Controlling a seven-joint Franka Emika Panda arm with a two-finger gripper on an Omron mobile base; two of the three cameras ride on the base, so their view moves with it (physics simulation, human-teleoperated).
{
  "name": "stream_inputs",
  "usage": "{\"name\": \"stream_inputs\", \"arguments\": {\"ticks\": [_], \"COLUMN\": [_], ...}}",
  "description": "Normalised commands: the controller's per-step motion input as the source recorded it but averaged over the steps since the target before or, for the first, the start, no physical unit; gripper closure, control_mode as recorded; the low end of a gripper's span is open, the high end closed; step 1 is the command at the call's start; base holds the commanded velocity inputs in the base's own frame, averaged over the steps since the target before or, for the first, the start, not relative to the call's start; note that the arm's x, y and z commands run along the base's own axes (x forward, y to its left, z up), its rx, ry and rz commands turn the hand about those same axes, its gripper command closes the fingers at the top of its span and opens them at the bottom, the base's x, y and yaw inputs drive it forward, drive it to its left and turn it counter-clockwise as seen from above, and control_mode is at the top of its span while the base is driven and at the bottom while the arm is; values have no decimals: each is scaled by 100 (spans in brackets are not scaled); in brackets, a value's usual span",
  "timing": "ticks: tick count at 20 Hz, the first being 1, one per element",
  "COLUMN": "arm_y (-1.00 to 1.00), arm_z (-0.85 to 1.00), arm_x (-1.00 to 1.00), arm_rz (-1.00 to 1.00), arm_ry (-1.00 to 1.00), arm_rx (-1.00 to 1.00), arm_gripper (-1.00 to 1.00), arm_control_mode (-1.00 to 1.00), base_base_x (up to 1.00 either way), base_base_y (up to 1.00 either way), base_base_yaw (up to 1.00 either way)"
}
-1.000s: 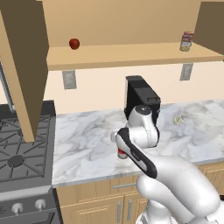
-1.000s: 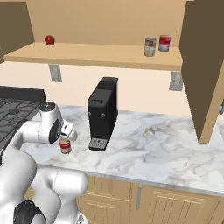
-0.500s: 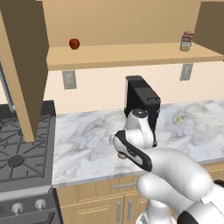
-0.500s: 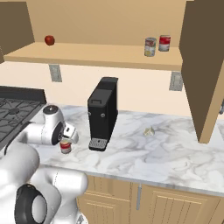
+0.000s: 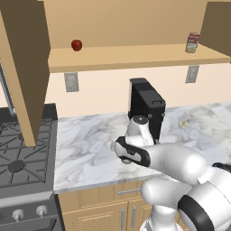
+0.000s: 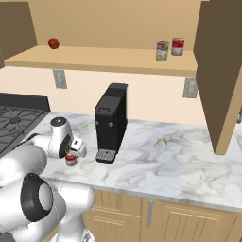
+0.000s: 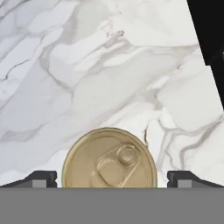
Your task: Pick the cans from the counter and place them in their designated side in the cabinet.
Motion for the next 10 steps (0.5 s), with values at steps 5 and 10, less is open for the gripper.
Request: {"name": "stream_inputs", "arguments": {"ticks": [5,10], "arm_y": [2,1], "arm_z": [-23,-9], "arm_x": [19,10], "arm_rz": [0,0], "arm_ry": [2,1], "arm_rx": [0,0], "arm_gripper": [100,100], "arm_control_mode": [-100,-100], "base_base_x": [0,0], "base_base_y": [0,0], "base_base_yaw": [0,0]}}
